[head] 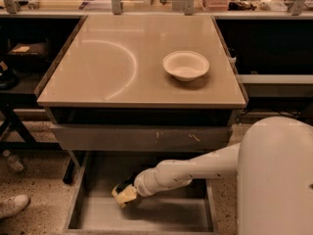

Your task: Place sponge into middle drawer

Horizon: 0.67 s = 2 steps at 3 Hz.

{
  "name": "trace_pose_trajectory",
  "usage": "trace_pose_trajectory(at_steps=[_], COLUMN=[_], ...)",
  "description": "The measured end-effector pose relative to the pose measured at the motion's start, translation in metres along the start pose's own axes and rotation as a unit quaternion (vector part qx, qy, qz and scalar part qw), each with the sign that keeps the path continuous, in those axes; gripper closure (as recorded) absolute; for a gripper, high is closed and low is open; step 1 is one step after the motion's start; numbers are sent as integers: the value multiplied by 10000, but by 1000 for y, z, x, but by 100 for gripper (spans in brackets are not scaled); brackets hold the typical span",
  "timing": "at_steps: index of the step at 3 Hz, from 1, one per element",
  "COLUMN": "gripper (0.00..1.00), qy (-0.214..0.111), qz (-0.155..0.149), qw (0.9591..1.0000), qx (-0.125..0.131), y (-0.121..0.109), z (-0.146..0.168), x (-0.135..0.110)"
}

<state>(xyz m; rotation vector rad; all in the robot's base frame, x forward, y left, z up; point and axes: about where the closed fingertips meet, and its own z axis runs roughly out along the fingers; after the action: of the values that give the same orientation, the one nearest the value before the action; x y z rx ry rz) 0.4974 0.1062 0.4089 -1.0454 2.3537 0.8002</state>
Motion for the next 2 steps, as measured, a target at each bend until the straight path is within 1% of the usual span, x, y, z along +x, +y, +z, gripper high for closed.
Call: trace_pose_trajectory(at_steps=[1,2], gripper=[82,59], qy=[1,1], qz=[4,4], qw=[10000,10000], qx=[-3,-4], y=[0,0], z=[1,1], x=[0,0])
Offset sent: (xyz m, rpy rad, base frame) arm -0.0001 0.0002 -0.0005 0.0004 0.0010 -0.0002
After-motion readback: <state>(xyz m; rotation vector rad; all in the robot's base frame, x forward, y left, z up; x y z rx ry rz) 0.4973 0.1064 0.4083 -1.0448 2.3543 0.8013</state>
